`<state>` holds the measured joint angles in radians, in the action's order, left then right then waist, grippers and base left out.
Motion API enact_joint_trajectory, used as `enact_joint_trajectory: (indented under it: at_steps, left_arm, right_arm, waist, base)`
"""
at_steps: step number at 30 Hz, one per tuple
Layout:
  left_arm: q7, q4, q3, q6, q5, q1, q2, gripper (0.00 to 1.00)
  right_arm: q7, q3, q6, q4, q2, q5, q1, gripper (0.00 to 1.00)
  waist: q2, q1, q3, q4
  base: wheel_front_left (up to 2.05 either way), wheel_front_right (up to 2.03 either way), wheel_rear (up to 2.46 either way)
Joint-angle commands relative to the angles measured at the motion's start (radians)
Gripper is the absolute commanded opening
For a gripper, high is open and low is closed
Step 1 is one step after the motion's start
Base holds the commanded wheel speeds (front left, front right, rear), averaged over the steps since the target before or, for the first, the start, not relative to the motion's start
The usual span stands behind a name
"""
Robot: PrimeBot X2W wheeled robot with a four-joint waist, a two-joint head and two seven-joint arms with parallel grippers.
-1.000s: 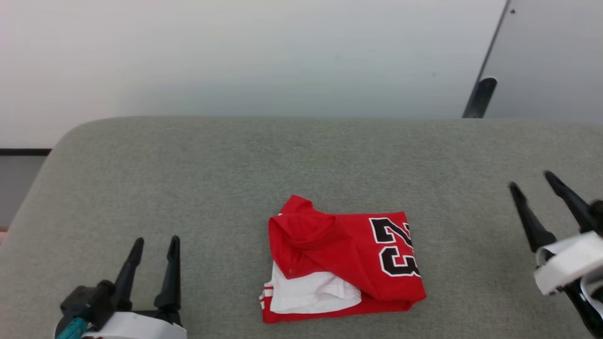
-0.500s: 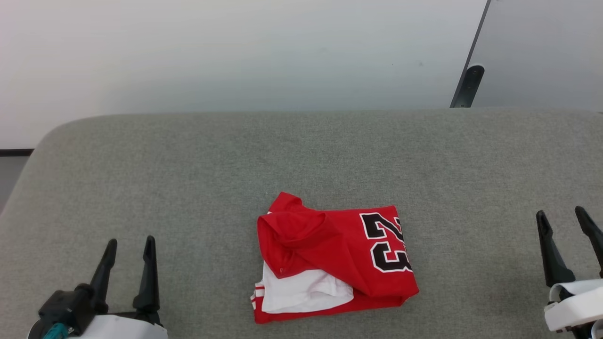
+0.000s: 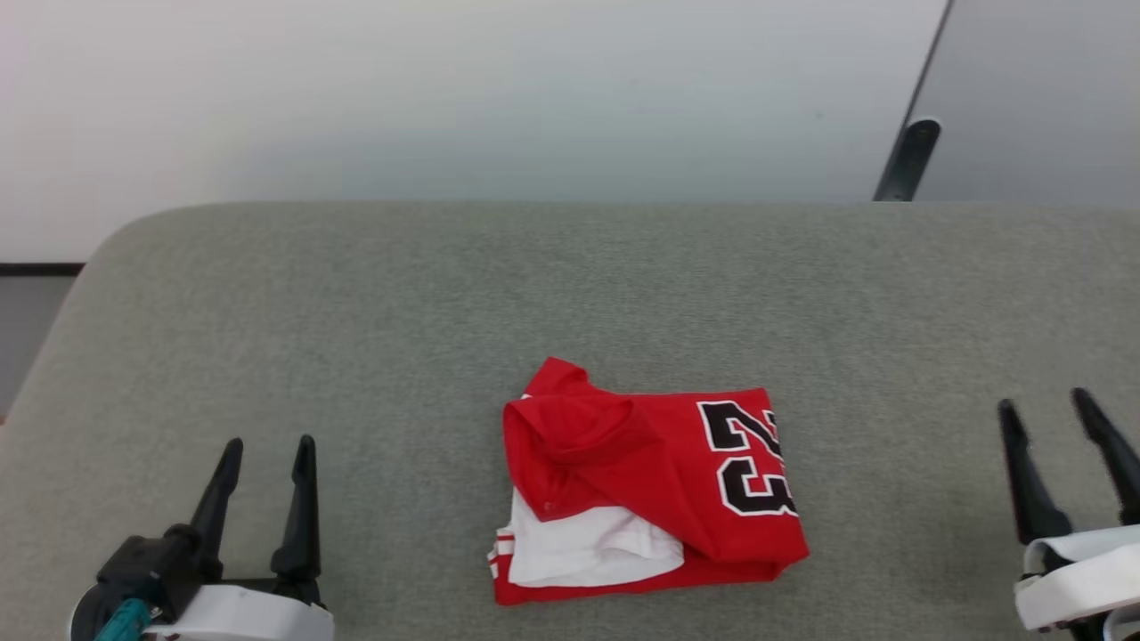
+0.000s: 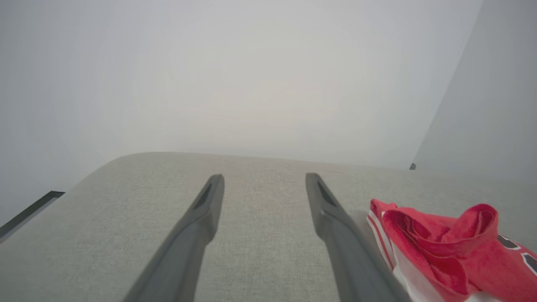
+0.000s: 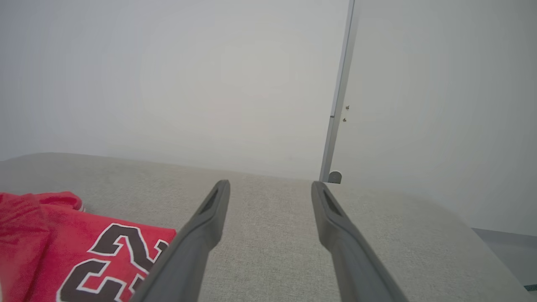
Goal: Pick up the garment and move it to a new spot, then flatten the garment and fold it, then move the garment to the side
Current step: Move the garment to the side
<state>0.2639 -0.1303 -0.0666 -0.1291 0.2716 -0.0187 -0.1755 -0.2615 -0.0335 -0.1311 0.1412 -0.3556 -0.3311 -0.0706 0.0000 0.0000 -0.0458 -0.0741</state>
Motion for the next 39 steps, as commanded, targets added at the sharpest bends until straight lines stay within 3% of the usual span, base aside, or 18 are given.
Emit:
enact_joint_trajectory:
  at_steps: [1, 14, 19, 22, 30, 31, 35, 39]
  left_arm:
    - [-0.001, -0.002, -0.005, -0.003, -0.009, -0.003, -0.002, 1.00]
    - [-0.001, 0.003, -0.099, -0.003, -0.016, 0.020, 0.018, 1.00]
    - [-0.001, 0.007, -0.094, -0.003, -0.020, 0.027, 0.027, 1.00]
    - [-0.001, 0.006, -0.089, -0.003, -0.017, 0.030, 0.032, 1.00]
    - [-0.001, -0.004, -0.057, -0.003, 0.001, 0.008, 0.052, 1.00]
    - [-0.001, -0.004, -0.057, -0.003, 0.001, 0.008, 0.052, 1.00]
    - [-0.001, -0.006, -0.036, -0.003, -0.001, -0.011, 0.066, 1.00]
    - [-0.001, -0.014, -0.013, -0.003, 0.001, -0.038, 0.080, 1.00]
  right_arm:
    - [-0.005, -0.015, 0.001, -0.003, -0.003, 0.011, -0.001, 1.00]
    - [-0.005, -0.169, 0.001, 0.037, 0.023, 0.008, -0.059, 1.00]
    - [0.020, -0.229, 0.001, 0.105, 0.000, -0.042, -0.089, 1.00]
    - [0.127, -0.276, 0.001, 0.136, -0.024, -0.113, -0.143, 1.00]
    - [0.611, -0.344, 0.000, 0.137, -0.109, -0.269, -0.264, 1.00]
    - [0.611, -0.344, 0.000, 0.137, -0.109, -0.269, -0.264, 1.00]
    - [0.812, -0.331, 0.001, 0.134, -0.126, -0.321, -0.299, 1.00]
    - [0.940, -0.312, 0.000, 0.144, -0.121, -0.307, -0.322, 1.00]
  waist:
    - [0.0000, 0.0000, -0.001, -0.020]
    - [0.0000, 0.0000, 0.014, -0.140]
    - [0.0000, 0.0000, 0.014, -0.163]
    - [0.0000, 0.0000, 0.011, -0.168]
    - [0.0000, 0.0000, -0.023, -0.182]
    - [0.0000, 0.0000, -0.023, -0.182]
    - [0.0000, 0.0000, -0.057, -0.195]
    - [0.0000, 0.0000, -0.090, -0.220]
  base:
    - [0.00, 0.00, 0.00]
    - [0.00, 0.00, 0.00]
    - [0.00, 0.00, 0.00]
    - [0.00, 0.00, 0.00]
    - [0.00, 0.00, 0.00]
    - [0.00, 0.00, 0.00]
    - [0.00, 0.00, 0.00]
    - [0.00, 0.00, 0.00]
